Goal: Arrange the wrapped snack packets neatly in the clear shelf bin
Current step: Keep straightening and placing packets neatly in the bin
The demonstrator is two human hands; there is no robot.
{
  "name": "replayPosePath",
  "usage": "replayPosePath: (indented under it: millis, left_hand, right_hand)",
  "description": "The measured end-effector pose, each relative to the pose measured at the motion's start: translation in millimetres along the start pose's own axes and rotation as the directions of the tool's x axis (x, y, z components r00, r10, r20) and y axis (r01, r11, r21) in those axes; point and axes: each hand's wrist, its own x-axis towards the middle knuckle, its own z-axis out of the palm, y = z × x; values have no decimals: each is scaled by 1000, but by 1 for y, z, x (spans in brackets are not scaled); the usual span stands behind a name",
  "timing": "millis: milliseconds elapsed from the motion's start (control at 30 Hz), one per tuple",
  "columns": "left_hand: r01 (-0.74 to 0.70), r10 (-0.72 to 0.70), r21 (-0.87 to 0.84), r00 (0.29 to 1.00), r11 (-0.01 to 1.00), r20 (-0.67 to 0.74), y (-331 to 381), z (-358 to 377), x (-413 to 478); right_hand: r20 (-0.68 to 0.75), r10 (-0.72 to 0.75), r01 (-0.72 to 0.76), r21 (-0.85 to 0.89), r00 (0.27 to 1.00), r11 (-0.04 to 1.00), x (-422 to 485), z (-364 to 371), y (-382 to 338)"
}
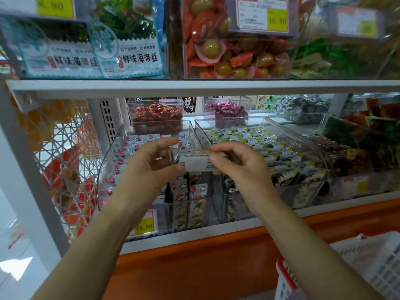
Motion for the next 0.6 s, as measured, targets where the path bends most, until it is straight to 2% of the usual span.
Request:
replayPosePath:
  millis: [200,333,500,600]
  left_hand:
    - [-95,85,137,994,986,75,2,5,-5]
    - [-82,61,227,993,970,97,-1,9,-5]
    - [-56,61,241,998,969,-10,3,8,-4]
    - [-107,106,321,994,941,21,6,3,-3]
  right_hand:
    - [-105,-20,20,-1,994,1000,2,-1,1]
    - [-160,-72,60,-75,984,995,1,1,3]
    - [-133,-95,80,-108,987,991,-1,4,4]
    - [-95,-92,80,-122,991,989,-1,4,5]
